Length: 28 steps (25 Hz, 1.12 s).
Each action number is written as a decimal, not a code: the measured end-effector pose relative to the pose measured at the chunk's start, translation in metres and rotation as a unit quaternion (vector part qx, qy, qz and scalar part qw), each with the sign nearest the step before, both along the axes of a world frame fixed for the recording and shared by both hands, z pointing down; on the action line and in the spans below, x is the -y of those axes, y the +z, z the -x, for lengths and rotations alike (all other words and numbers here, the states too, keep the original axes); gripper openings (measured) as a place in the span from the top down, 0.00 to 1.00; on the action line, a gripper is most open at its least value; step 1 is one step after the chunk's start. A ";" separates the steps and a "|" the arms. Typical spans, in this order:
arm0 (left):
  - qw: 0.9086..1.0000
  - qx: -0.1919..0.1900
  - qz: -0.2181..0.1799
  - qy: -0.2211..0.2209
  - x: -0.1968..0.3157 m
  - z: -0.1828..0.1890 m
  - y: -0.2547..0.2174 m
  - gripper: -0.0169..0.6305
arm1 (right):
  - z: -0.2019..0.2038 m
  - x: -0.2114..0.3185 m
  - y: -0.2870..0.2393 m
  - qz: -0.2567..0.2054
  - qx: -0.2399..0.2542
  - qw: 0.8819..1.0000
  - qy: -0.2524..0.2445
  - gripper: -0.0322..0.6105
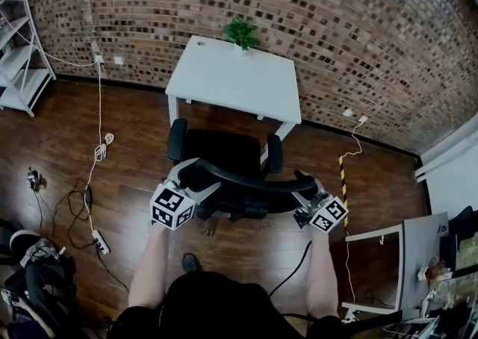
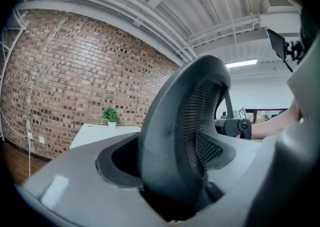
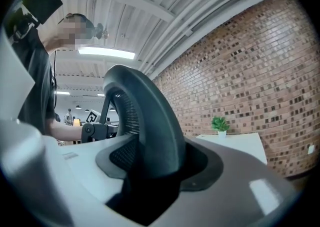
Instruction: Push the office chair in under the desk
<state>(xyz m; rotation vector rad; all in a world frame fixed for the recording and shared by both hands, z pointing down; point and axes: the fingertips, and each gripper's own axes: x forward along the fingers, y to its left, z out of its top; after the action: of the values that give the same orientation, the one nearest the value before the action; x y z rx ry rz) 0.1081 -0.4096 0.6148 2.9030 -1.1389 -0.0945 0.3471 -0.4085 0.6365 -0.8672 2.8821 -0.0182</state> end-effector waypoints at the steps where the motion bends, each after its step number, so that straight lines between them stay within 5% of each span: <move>1: 1.000 0.002 0.001 0.003 0.009 0.003 -0.001 0.31 | 0.003 0.007 -0.002 0.001 0.004 1.000 0.002 0.58; 16: 1.000 -0.004 0.010 0.028 0.107 0.010 0.015 0.31 | 0.013 0.092 0.016 0.002 0.001 0.999 0.036 0.58; 28: 1.000 0.001 0.004 0.025 0.200 -0.018 0.020 0.31 | -0.010 0.172 0.011 0.021 0.008 1.000 0.014 0.59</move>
<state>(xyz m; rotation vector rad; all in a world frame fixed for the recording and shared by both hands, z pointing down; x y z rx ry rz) 0.1257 -0.6094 0.6345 2.9233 -1.0639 -0.0855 0.3567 -0.5802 0.6472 -0.9119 2.8641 -0.0835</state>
